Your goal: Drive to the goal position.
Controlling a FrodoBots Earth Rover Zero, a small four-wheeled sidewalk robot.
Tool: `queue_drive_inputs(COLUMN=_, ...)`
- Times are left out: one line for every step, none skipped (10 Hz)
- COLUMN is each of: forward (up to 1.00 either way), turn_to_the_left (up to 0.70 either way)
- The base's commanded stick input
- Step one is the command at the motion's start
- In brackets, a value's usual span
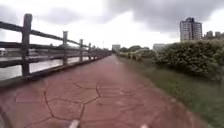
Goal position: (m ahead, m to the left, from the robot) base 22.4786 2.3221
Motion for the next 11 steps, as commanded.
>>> queue_drive_inputs(forward=0.70, turn_to_the_left=0.00)
queue_drive_inputs(forward=0.70, turn_to_the_left=0.00)
queue_drive_inputs(forward=0.70, turn_to_the_left=0.00)
queue_drive_inputs(forward=0.70, turn_to_the_left=0.00)
queue_drive_inputs(forward=0.70, turn_to_the_left=0.00)
queue_drive_inputs(forward=0.70, turn_to_the_left=0.00)
queue_drive_inputs(forward=0.70, turn_to_the_left=0.00)
queue_drive_inputs(forward=0.70, turn_to_the_left=0.00)
queue_drive_inputs(forward=0.70, turn_to_the_left=0.00)
queue_drive_inputs(forward=0.70, turn_to_the_left=0.00)
queue_drive_inputs(forward=0.70, turn_to_the_left=0.00)
